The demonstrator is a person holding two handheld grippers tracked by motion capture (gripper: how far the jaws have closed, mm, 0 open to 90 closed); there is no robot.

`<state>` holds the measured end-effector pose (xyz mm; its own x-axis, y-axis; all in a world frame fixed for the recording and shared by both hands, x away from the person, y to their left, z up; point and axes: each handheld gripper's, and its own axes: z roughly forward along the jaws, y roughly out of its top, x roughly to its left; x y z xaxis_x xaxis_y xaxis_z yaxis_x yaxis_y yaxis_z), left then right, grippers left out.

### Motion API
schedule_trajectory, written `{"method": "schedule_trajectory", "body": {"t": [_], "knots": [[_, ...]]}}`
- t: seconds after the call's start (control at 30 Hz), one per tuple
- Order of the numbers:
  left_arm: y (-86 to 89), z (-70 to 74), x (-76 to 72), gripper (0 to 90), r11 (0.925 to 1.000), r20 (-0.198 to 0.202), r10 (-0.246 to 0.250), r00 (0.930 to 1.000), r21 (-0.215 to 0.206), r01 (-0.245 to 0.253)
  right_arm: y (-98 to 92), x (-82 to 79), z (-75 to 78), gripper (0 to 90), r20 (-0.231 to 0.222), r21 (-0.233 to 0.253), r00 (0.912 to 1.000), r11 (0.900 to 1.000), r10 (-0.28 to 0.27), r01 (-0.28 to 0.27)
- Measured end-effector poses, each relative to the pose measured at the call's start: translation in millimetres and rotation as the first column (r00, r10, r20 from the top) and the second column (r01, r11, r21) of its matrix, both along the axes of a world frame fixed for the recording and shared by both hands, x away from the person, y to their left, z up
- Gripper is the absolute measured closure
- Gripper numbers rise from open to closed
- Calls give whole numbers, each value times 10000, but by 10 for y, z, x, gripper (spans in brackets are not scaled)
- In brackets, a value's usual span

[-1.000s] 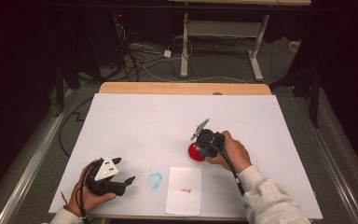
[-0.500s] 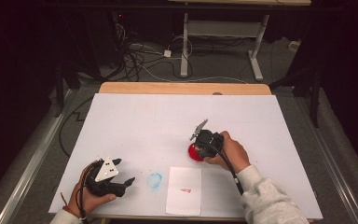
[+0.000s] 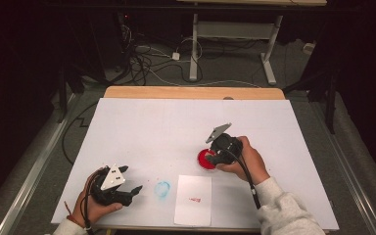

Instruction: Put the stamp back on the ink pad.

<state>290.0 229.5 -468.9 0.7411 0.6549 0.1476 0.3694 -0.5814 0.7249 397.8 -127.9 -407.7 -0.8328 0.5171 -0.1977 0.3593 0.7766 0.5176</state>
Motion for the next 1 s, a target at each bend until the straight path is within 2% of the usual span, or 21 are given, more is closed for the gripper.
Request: {"method": "schedule_trajectory", "body": {"t": [0.13, 0.2, 0.3, 0.37, 0.43, 0.5, 0.6, 0.63, 0.7, 0.8, 0.9, 0.97, 1.0], "knots": [[7, 7, -5, 184, 10000, 27, 56, 10000, -12, -56, -79, -49, 74, 516, 500, 959, 9986, 9953, -176, 127], [5, 8, -9, 184, 10000, 18, 54, 10000, 0, -54, -111, -75, 101, 482, 986, 1093, 9946, 9938, -327, 218], [7, 8, -11, 184, 10000, 23, 85, 10000, -1, -85, -157, -126, 135, 425, 1390, 1447, 9887, 9888, -555, 352], [10, 11, -11, 184, 9999, 33, 103, 9999, -17, -103, -184, -172, 155, 403, 1830, 1567, 9811, 9871, -626, 338], [8, 12, -11, 184, 9999, 42, 111, 9999, -8, -111, -219, -218, 170, 374, 2133, 1929, 9742, 9807, -732, 315], [6, 12, -12, 184, 9999, 38, 119, 9999, -6, -119, -246, -253, 182, 355, 2265, 2160, 9703, 9757, -854, 355], [7, 16, -13, 184, 9999, 66, 119, 9999, -31, -119, -270, -317, 212, 324, 2805, 2161, 9544, 9755, -1025, 413], [8, 16, -12, 184, 9999, 72, 117, 9999, -16, -117, -283, -342, 220, 318, 2935, 2286, 9493, 9725, -1130, 450], [7, 14, -11, 184, 9999, 46, 122, 9999, -37, -121, -299, -379, 232, 273, 3109, 2547, 9422, 9660, -1252, 444], [5, 18, -11, 184, 10000, 76, 77, 9999, 7, -77, -323, -444, 232, 262, 3397, 2557, 9319, 9660, -1270, 384], [5, 20, -10, 184, 10000, 87, 60, 9999, 16, -60, -360, -494, 233, 261, 3520, 2733, 9271, 9615, -1287, 297], [6, 22, -10, 184, 10000, 100, 68, 9999, 9, -68, -384, -520, 239, 270, 3351, 2878, 9347, 9575, -1187, 185], [6, 24, -10, 184, 10000, 114, 63, 9999, -10, -63, -394, -539, 243, 274, 3346, 2954, 9346, 9552, -1210, 180]]}}
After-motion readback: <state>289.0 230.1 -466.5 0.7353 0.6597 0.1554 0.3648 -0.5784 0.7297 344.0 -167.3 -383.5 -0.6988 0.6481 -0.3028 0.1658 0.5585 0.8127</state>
